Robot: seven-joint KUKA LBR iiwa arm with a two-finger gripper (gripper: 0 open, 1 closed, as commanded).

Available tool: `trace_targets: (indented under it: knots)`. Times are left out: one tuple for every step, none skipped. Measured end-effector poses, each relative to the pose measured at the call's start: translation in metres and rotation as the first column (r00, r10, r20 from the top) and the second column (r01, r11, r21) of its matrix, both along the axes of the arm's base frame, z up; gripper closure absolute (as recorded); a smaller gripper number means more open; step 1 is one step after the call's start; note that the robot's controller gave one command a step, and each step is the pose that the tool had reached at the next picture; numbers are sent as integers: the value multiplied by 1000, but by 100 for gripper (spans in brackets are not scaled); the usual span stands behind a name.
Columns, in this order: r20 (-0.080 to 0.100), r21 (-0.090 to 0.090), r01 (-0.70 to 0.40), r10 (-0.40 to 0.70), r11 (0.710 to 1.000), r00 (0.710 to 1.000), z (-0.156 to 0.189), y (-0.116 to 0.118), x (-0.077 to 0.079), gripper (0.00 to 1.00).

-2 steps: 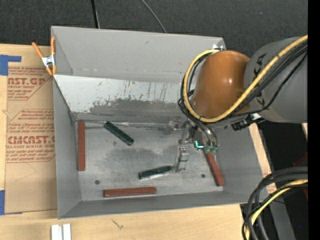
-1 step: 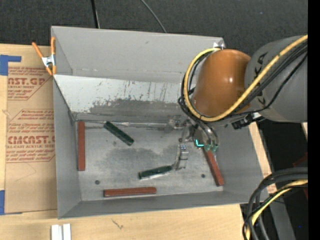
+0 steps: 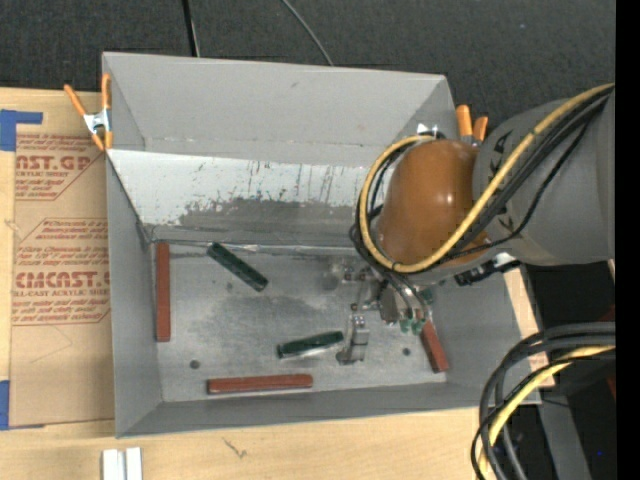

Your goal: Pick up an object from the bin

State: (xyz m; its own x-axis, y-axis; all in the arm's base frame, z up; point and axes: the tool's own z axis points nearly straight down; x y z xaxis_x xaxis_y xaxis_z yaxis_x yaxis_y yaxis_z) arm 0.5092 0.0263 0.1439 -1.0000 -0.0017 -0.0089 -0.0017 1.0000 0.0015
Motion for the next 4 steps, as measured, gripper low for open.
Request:
trace_targets:
  knots:
    - [-10, -2, 303, -303, 953, 953, -74, -22, 4, 100]
    - [-10, -1, 304, -304, 953, 953, -75, -22, 4, 0]
    - [-10, -1, 304, -304, 953, 953, -75, -22, 4, 0]
    - [-9, 0, -4, 4, 1000, 1000, -72, 47, -1, 100]
